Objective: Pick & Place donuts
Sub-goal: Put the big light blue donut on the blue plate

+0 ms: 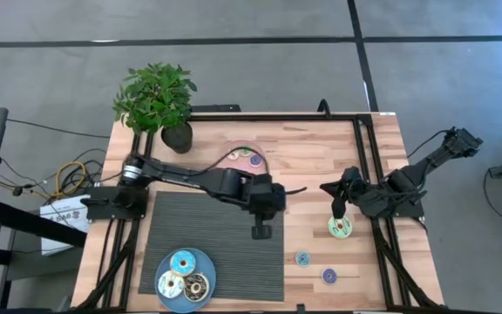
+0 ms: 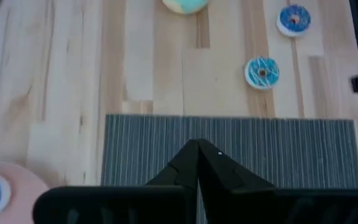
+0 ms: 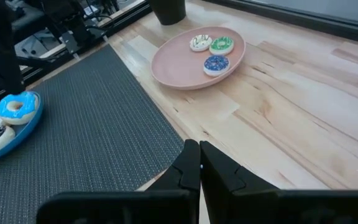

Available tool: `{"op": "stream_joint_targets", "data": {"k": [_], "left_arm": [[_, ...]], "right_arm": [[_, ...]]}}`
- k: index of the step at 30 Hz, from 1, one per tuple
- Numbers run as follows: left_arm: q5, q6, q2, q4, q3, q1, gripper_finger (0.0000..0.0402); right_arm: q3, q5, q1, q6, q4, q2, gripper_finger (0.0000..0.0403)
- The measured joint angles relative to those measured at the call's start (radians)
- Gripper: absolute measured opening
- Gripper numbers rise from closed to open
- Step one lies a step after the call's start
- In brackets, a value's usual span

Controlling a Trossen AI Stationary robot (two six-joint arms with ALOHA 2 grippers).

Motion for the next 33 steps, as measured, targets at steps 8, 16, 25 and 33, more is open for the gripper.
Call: {"op": "stream_joint_targets", "data": {"k": [8, 16, 25, 33], "left_arm": [[-0.023, -0.083, -0.333, 0.358, -0.505, -0.02, 0.0], [-0.018, -0.119, -0.663, 0.689, -0.918, -0.023, 0.0], [-0.008, 0.055, -0.741, 0.689, -1.024, -0.024, 0.0], [0.046, 0.232, -0.737, 0.784, -1.024, -0.024, 0.0]], "right_arm": [[0.0, 0.001, 0.0, 0.0, 0.001, 0.0, 0.0], [0.0, 0.002, 0.0, 0.0, 0.001, 0.0, 0.0], [0.0, 0.002, 0.0, 0.0, 0.004, 0.0, 0.0], [0.0, 0.003, 0.0, -0.031, 0.003, 0.0, 0.0]]}}
